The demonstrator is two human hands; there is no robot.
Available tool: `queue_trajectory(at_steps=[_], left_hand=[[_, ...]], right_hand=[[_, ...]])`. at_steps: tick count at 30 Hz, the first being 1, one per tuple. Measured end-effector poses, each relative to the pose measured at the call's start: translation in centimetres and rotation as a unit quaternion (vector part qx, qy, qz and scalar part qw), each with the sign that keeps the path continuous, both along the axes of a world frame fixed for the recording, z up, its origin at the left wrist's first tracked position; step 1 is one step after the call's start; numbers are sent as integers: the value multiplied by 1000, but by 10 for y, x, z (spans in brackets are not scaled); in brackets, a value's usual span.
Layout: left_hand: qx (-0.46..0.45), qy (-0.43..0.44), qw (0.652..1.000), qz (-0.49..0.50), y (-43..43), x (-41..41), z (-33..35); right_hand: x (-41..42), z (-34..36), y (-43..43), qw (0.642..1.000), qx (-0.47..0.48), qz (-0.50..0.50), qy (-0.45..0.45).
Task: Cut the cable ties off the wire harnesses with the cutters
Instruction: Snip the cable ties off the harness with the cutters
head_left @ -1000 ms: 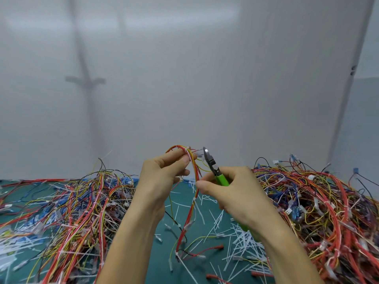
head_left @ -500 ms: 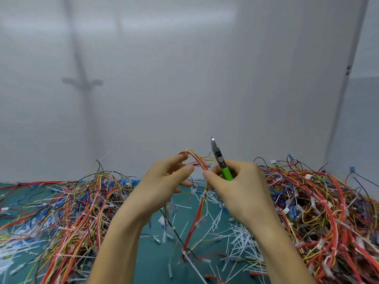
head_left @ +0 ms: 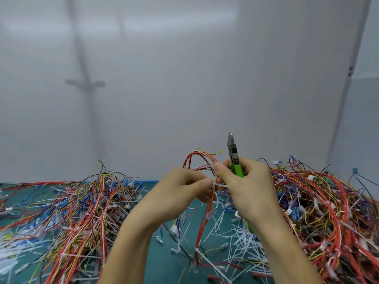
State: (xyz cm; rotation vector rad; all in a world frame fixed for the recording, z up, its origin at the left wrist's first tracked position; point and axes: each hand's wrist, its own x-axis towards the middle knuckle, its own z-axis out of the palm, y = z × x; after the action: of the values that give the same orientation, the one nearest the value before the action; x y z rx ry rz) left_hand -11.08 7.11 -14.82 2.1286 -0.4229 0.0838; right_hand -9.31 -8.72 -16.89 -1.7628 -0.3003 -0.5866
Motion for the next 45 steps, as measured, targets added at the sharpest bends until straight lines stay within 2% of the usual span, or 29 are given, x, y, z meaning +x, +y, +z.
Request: queue_trajectory(at_steps=[3, 7, 11, 14, 18, 22, 26, 30, 41, 45], left_hand=[[-68, 49, 996, -31, -6, 3, -6], [-150, 52, 987, -15, -5, 5, -6], [-274, 62, 960, 1, -3, 7, -6], [-337, 64, 939, 20, 1, 10, -7], [-395, 81, 915, -2, 7, 12, -8], [-423, 110, 899, -22, 6, 13, -7], [-473, 150, 868, -32, 4, 14, -6], [-509, 169, 844, -26, 5, 17, -6], [-406, 124, 905, 15, 7, 16, -6], [-391, 107, 914, 18, 5, 13, -5]], right_hand=[[0, -1, 0, 1000, 30, -3, -8], [1, 1, 0, 998, 56, 8, 2], [1, 2, 1, 998, 56, 36, 24], [0, 2, -2, 997, -15, 56, 58], [-2, 0, -2, 989, -102, 63, 83], [-5, 1, 4, 987, -136, 57, 70], [-8, 3, 6, 984, -159, 52, 63], [-10, 5, 2, 971, -225, 37, 69], [-12, 7, -5, 957, -274, 45, 82], [-12, 8, -6, 959, -268, 50, 78]])
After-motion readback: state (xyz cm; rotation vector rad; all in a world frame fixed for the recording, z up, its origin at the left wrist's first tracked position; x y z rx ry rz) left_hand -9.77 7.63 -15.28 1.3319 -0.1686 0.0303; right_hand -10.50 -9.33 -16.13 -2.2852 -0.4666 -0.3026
